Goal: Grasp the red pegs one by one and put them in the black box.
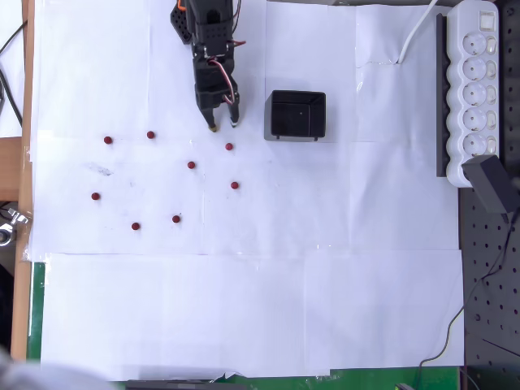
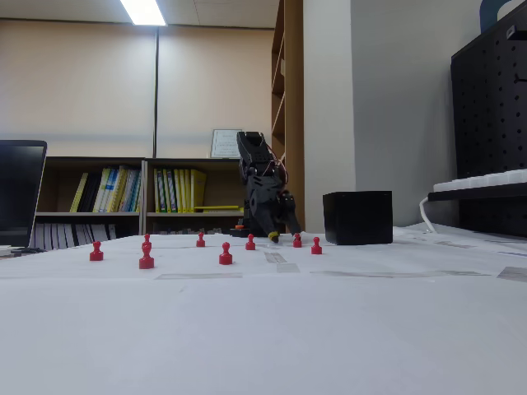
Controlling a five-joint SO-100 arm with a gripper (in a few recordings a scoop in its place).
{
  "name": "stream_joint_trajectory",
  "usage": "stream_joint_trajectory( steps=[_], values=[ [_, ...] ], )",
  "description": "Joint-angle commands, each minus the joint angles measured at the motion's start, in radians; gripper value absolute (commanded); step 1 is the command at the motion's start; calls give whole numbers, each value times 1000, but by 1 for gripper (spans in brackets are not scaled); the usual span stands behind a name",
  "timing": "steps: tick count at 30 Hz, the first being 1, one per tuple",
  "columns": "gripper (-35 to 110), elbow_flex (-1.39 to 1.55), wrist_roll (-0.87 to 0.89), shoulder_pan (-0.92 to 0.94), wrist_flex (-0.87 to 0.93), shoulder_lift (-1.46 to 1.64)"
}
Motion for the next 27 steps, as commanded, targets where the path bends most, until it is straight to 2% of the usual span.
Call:
stream_joint_trajectory(
  steps=[1,10,27],
  values=[
    [17,46,-17,-11,-41,74],
    [16,67,-9,-32,-183,195],
    [16,249,-35,-58,-278,442]
  ],
)
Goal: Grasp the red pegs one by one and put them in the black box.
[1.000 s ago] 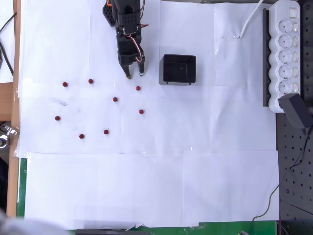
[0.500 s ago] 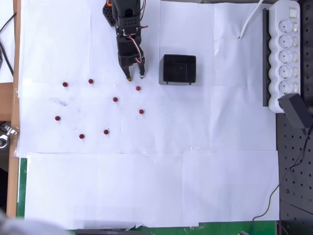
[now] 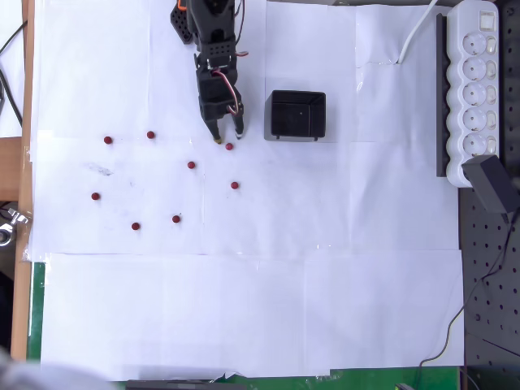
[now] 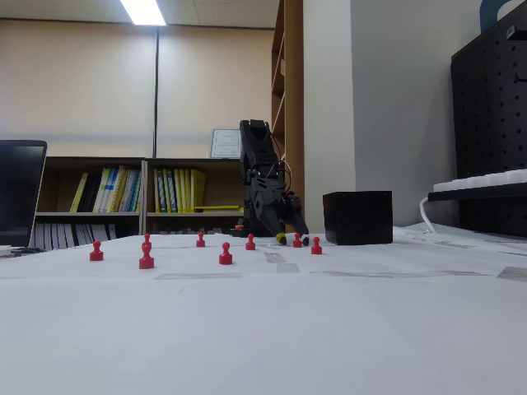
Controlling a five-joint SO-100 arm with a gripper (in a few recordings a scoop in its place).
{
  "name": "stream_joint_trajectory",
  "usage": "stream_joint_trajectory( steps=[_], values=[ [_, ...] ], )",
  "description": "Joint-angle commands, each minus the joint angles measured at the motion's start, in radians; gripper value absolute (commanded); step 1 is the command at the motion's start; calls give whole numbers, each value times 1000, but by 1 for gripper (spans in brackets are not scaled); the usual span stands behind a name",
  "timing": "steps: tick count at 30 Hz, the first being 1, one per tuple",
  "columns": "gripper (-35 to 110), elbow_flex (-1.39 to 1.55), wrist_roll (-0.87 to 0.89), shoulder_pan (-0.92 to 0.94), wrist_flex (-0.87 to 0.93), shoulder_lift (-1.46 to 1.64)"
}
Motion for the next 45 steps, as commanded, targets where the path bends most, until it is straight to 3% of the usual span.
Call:
stream_joint_trajectory(
  steps=[1,28,45],
  values=[
    [16,60,-17,-23,-28,57],
    [12,63,-9,-14,-97,121],
    [0,66,-32,15,-72,107]
  ],
)
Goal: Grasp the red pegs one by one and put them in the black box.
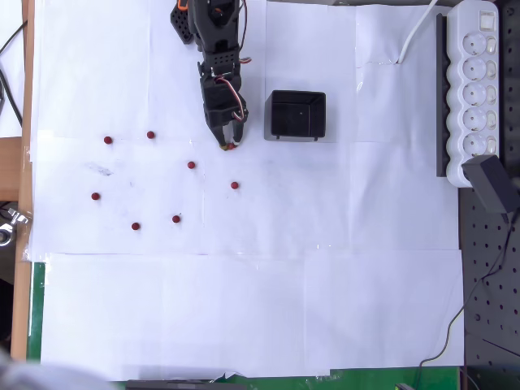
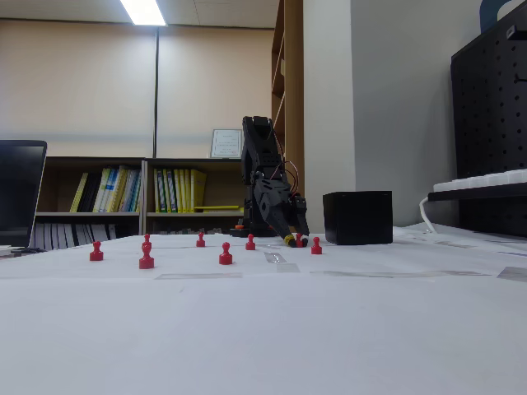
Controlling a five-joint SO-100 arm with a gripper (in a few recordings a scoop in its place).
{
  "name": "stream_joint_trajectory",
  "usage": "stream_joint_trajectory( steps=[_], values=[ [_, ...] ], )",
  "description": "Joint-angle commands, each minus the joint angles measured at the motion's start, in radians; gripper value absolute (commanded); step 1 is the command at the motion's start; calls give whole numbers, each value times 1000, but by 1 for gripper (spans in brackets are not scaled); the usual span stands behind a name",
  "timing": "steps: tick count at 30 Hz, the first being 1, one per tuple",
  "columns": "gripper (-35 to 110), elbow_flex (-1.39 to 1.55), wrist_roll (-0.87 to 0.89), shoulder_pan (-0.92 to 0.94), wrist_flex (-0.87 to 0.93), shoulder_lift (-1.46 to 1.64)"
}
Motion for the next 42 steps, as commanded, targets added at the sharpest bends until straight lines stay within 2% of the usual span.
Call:
stream_joint_trajectory(
  steps=[1,3,5,6,8,10,14,19,22,26,32,42],
  values=[
    [0,15,-37,14,3,-14],
    [0,26,-74,21,15,-58],
    [0,91,-135,23,149,-140],
    [0,379,-272,8,692,-242],
    [0,623,-417,-40,1032,-264],
    [0,808,-535,-107,1281,-278],
    [0,1169,-756,-221,1637,-268],
    [0,1497,-884,-350,1927,-258],
    [0,1552,-936,-408,1982,-244],
    [0,1536,-982,-448,1967,-192],
    [0,1410,-991,-457,1782,-51],
    [3,1336,-977,-558,1678,135]
  ],
)
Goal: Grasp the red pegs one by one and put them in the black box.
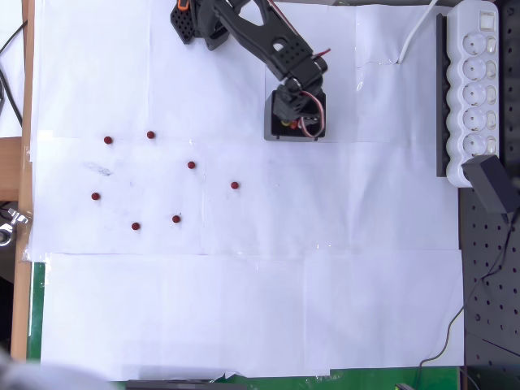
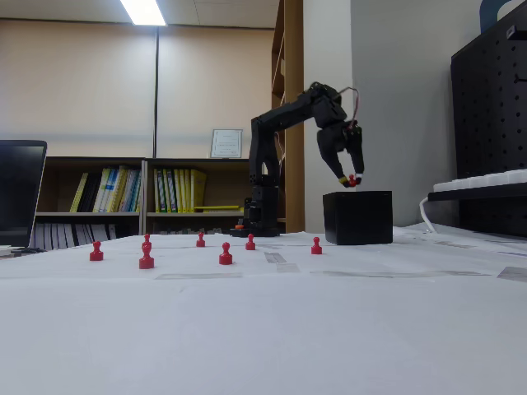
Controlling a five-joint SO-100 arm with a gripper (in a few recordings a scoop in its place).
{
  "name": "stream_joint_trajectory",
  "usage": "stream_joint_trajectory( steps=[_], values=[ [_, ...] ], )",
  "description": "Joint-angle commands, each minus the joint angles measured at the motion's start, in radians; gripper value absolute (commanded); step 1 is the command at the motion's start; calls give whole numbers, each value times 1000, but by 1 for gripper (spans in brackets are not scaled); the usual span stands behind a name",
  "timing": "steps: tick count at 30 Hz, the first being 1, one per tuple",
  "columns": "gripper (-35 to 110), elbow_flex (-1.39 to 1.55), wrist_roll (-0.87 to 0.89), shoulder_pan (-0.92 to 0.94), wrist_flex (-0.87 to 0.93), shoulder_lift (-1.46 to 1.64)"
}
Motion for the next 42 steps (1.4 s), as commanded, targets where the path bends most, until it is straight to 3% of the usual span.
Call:
stream_joint_trajectory(
  steps=[1,7,16,23,33,42],
  values=[
    [4,-11,-2,-49,-46,8],
    [12,-61,23,-67,-46,-6],
    [15,-21,78,23,23,-281],
    [12,-189,365,281,115,-595],
    [12,-904,775,658,-241,-779],
    [12,-1279,871,911,-770,-784]
  ],
)
